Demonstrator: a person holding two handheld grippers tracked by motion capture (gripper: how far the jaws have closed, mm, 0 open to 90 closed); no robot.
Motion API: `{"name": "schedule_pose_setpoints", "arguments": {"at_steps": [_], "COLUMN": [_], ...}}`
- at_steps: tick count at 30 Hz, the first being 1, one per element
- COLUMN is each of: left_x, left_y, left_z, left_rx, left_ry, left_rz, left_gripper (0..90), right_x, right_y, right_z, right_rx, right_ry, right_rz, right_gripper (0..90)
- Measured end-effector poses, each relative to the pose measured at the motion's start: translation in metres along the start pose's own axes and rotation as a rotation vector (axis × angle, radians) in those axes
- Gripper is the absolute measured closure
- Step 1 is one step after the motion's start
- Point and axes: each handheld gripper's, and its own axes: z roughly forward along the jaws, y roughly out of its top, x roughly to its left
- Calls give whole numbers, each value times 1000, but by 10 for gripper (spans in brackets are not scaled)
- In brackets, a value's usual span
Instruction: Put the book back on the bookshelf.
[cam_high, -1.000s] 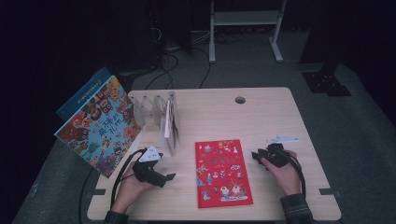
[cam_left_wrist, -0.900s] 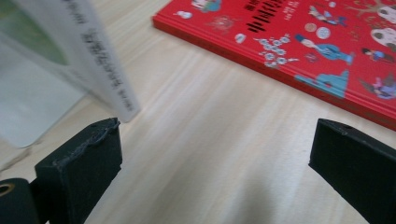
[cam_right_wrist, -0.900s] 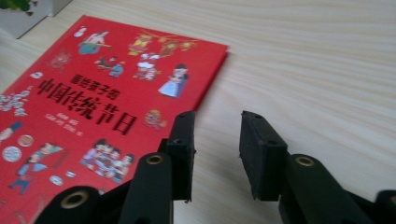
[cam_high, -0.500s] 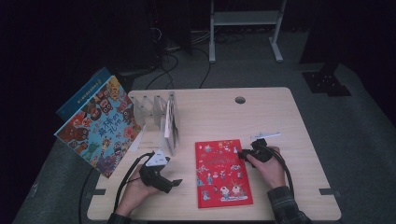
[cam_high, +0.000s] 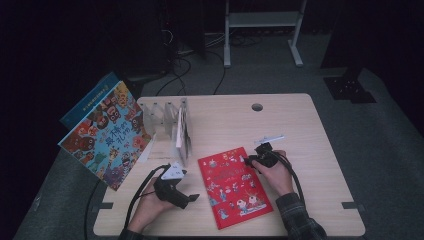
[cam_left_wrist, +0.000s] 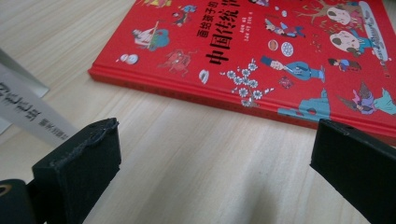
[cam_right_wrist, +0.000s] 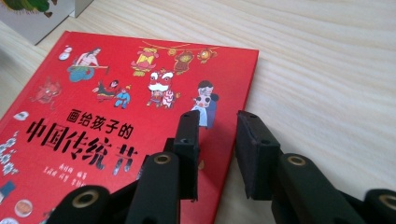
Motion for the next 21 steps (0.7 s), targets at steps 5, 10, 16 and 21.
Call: {"name": "schedule_pose_setpoints", "arguments": {"at_steps": [5, 10, 16, 21], "left_x": [-6, -13, -20, -23], "left_y": [2, 5, 10, 12], "left_z": [9, 19, 31, 38], "left_rx": [14, 23, 34, 45], "left_ry": [-7, -21, -47, -60], "left_rz": [7, 17, 38, 49], "left_gripper": [7, 7, 7, 7], "right_x": [2, -3, -6, -9], "right_y": [4, 4, 1, -1], "right_z": [-7, -20, -29, -31], "right_rx": [20, 57, 118, 178], "right_ry": [2, 30, 71, 113], "right_rz": [-22, -26, -29, -8], "right_gripper": [668, 664, 679, 696]}}
